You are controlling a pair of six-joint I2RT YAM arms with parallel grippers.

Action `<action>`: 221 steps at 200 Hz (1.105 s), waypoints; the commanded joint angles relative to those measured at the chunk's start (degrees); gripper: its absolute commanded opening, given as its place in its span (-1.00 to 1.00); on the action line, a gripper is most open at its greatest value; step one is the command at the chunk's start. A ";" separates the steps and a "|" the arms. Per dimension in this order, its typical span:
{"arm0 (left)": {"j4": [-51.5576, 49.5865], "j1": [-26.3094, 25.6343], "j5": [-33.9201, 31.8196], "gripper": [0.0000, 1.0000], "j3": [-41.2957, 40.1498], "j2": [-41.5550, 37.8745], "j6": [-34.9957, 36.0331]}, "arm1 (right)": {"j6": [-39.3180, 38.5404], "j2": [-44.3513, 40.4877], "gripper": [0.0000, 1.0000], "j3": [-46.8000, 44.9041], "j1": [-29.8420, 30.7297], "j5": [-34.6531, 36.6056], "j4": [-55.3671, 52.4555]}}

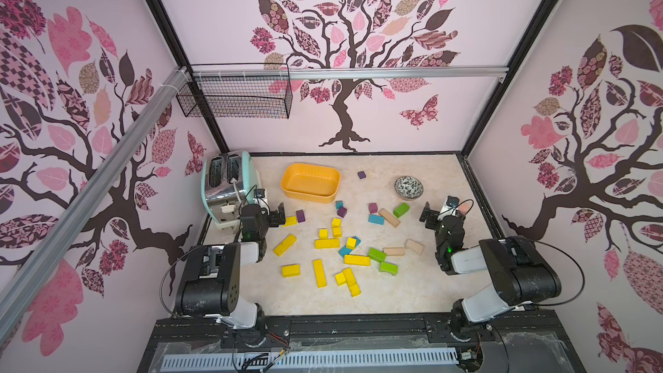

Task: Pick out the yellow building blocks
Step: Pick up the building block from the center of the board.

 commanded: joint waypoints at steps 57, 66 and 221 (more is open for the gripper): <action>0.72 0.55 -0.59 0.95 0.49 -0.01 0.18 | 0.25 -0.09 0.99 0.45 -0.20 0.55 -0.29; 0.72 0.51 -0.59 0.95 0.48 -0.01 0.18 | 0.24 -0.09 0.99 0.45 -0.20 0.55 -0.26; -5.67 1.88 4.46 0.77 2.42 -2.87 -0.02 | 0.07 -1.85 0.99 -2.21 -0.07 0.74 3.27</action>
